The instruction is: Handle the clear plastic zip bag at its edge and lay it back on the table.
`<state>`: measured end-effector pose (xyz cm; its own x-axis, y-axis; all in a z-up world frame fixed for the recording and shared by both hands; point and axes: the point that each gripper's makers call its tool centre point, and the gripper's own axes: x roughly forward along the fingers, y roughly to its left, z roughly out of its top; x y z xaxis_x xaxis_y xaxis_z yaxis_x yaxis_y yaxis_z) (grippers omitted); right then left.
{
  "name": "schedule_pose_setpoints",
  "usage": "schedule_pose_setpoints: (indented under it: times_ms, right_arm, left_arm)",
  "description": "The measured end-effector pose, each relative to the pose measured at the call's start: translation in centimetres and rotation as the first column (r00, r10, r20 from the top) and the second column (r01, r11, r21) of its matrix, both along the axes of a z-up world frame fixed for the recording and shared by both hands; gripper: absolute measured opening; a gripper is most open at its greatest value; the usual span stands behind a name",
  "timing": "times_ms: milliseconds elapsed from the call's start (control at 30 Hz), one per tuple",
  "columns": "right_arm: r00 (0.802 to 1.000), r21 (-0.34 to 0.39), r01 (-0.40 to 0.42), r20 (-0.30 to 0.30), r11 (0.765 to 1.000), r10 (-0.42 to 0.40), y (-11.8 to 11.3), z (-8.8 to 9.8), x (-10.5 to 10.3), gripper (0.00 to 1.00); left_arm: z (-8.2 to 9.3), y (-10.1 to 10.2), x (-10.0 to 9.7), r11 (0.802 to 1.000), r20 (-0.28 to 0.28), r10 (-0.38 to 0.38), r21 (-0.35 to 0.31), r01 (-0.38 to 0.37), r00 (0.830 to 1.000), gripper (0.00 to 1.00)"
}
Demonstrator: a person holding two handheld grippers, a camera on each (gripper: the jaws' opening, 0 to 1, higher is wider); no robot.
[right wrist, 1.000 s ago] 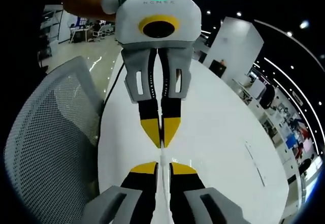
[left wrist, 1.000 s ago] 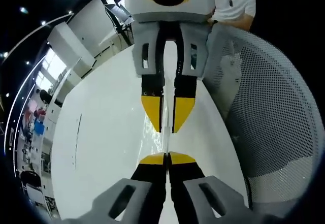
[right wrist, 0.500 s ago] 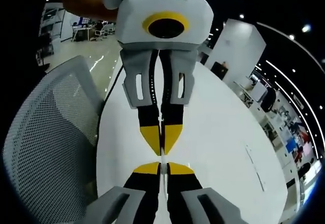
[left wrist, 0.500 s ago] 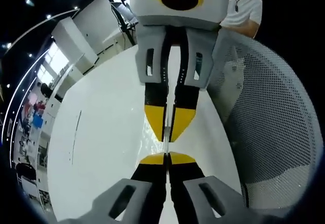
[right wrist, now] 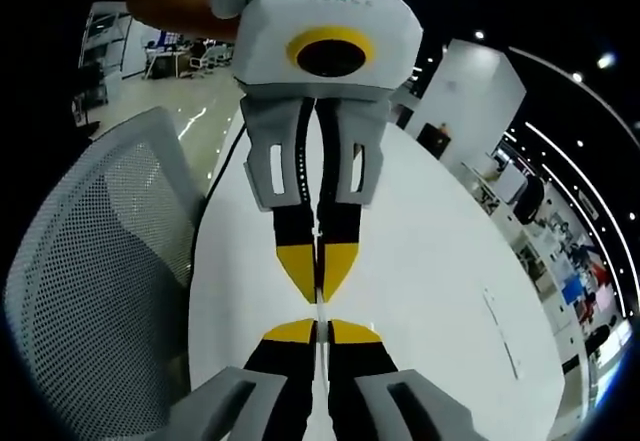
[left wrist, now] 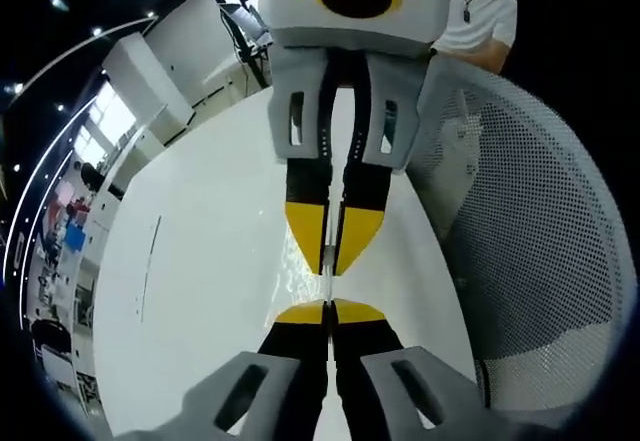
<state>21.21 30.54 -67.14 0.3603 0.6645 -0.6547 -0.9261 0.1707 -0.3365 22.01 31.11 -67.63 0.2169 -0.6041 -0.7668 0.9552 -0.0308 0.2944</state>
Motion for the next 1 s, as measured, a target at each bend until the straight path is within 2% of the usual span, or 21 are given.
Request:
schedule_pose_setpoints:
  times_ms: [1000]
  right_arm:
    - [1.000, 0.005, 0.010, 0.000, 1.000, -0.010, -0.16, 0.01, 0.18, 0.00]
  left_arm:
    - [0.08, 0.41, 0.50, 1.000, 0.006, 0.004, 0.005, -0.004, 1.000, 0.00]
